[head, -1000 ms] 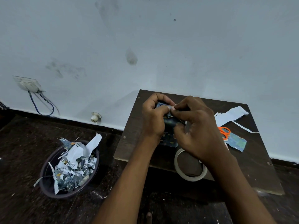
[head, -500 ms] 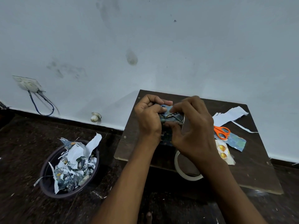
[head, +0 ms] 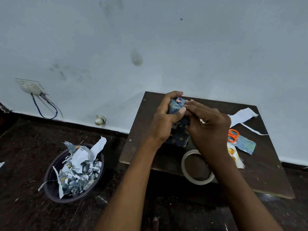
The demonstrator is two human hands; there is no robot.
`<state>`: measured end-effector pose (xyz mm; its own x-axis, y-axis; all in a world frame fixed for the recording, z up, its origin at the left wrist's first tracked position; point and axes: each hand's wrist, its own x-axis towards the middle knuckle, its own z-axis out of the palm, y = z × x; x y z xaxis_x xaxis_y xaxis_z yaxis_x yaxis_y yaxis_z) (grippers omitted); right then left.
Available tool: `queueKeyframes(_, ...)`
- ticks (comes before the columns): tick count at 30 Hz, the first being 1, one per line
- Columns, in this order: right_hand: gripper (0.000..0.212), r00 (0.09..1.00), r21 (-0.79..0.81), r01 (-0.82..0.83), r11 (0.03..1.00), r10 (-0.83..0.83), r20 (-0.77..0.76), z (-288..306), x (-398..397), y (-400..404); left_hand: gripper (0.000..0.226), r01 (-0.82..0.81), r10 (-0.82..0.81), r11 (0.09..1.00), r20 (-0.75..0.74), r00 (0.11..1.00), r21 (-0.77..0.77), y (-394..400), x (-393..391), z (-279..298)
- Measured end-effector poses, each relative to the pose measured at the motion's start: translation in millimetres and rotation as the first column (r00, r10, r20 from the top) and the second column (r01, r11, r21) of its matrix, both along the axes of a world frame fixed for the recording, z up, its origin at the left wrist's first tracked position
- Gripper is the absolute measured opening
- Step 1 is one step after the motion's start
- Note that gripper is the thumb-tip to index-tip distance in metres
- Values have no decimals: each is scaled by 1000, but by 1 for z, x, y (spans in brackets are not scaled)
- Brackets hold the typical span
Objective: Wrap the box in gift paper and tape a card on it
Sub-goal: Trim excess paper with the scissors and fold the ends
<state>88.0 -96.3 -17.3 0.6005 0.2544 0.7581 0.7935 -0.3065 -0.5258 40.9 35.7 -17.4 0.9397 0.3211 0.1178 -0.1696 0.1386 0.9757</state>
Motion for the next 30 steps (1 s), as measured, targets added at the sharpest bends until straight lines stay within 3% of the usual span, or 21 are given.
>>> queueKeyframes(2,19,997,-8,-64,998,64,-46,2,5,-2,32,-35,35,999,11,999,25,3,1,-2)
queueKeyframes(5,39,966,14,-170,985,169,-195,2,9,-6,21,-132,129,990,58,990,55,2,3,-2)
queueKeyframes(8,54,950,34,-162,986,165,-264,0,10,-12,11,-273,272,962,99,957,5,4,7,4)
queueKeyframes(13,33,930,79,-112,991,133,-344,4,11,-29,8,-499,518,837,29,855,-225,20,3,21)
queueKeyframes(17,13,919,-94,-145,985,99,-382,-3,-4,-47,14,-523,534,796,-55,844,-304,29,-2,20)
queueKeyframes(22,19,927,-398,-44,916,-111,-357,-20,-17,-70,21,-523,509,805,-127,851,-281,30,-4,17)
queueKeyframes(25,23,890,-277,31,961,-152,-429,-20,-21,-74,25,-484,450,833,-182,874,-267,20,-4,15)
queueKeyframes(27,26,855,-103,22,994,-72,-513,-16,-25,-68,26,-473,429,837,-208,879,-274,12,-3,17)
queueKeyframes(30,44,834,21,-129,991,120,-539,-12,-31,-56,27,-461,409,839,-224,885,-289,2,1,21)
